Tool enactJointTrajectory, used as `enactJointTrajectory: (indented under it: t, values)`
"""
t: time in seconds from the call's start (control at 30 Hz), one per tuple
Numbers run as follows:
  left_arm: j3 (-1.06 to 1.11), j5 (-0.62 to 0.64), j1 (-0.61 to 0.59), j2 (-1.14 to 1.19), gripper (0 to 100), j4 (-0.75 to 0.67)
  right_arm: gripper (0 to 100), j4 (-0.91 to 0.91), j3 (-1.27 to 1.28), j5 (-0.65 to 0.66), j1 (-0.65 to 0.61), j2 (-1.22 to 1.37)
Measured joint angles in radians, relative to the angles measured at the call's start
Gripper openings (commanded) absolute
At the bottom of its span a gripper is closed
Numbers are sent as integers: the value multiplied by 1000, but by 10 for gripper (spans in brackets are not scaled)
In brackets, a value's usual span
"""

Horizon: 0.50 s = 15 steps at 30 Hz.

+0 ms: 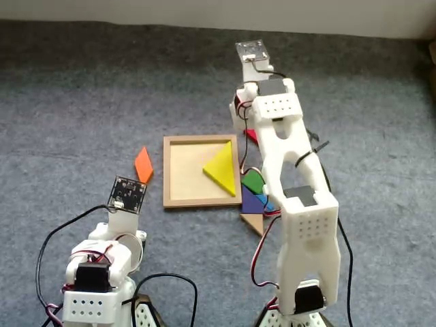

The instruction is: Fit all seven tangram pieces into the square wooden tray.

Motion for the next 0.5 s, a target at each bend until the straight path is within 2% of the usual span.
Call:
enactJointTrajectory:
  t: [0.2, 0.5]
  values:
    - [0, 0, 0, 0, 32, 0, 375, -41, 0, 9, 6, 132]
    - [0, 0, 0, 0, 32, 0, 375, -40, -52, 51, 12, 169]
